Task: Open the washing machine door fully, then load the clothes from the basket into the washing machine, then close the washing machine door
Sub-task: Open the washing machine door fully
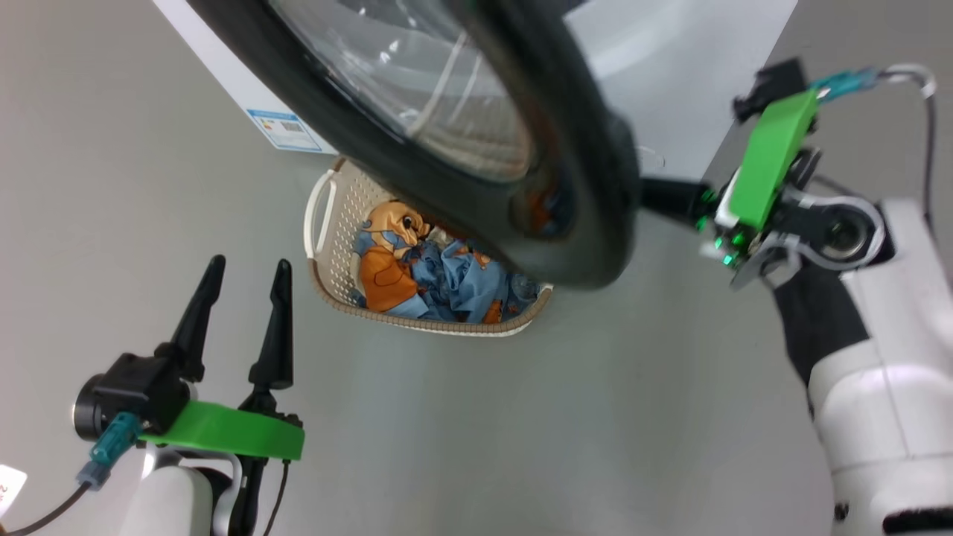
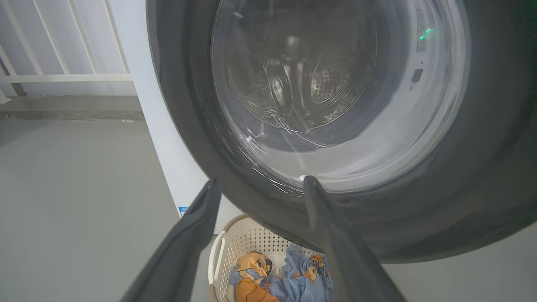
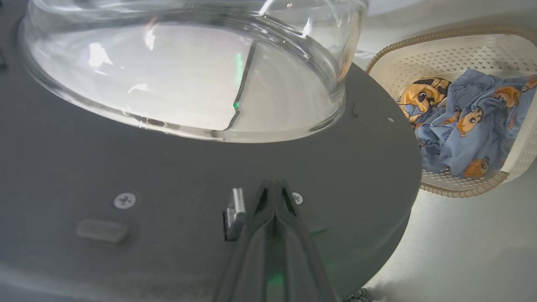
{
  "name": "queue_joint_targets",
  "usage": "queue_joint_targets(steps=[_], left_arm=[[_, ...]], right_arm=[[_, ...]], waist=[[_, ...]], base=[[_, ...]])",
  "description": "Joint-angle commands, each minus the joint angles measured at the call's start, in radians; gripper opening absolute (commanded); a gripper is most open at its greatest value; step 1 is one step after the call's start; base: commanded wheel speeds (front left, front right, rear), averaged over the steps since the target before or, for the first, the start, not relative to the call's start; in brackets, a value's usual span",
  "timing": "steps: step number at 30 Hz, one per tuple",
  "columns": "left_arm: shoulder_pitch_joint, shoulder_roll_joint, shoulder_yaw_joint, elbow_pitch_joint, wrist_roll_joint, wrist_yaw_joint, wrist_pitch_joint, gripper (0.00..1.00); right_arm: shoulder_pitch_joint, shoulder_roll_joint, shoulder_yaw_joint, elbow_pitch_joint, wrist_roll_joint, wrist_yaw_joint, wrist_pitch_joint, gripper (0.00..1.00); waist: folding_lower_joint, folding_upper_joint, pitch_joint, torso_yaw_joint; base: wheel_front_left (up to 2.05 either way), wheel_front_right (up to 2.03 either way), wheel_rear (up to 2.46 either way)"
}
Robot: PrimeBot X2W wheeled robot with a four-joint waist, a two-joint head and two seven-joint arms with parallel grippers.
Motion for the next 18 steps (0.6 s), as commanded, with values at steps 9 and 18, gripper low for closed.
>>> queue_joint_targets(steps=[9, 18], left_arm=[[0.021, 0.026, 0.031, -0.038, 0.009, -0.002, -0.006, 1.0], [0.021, 0.026, 0.029, -0.045, 0.003, -0.002, -0.006, 1.0]], right_arm=[[0.111, 0.039, 0.216, -0.133, 0.16, 0.003, -0.041, 0.0], [0.141, 0.039, 0.351, -0.15, 0.334, 0.003, -0.111, 0.0]], waist=[[0.0, 0.0, -0.019, 0.01], [0.0, 0.0, -0.015, 0.022]], base=[[0.0, 0.0, 0.0], [0.0, 0.0, 0.0]])
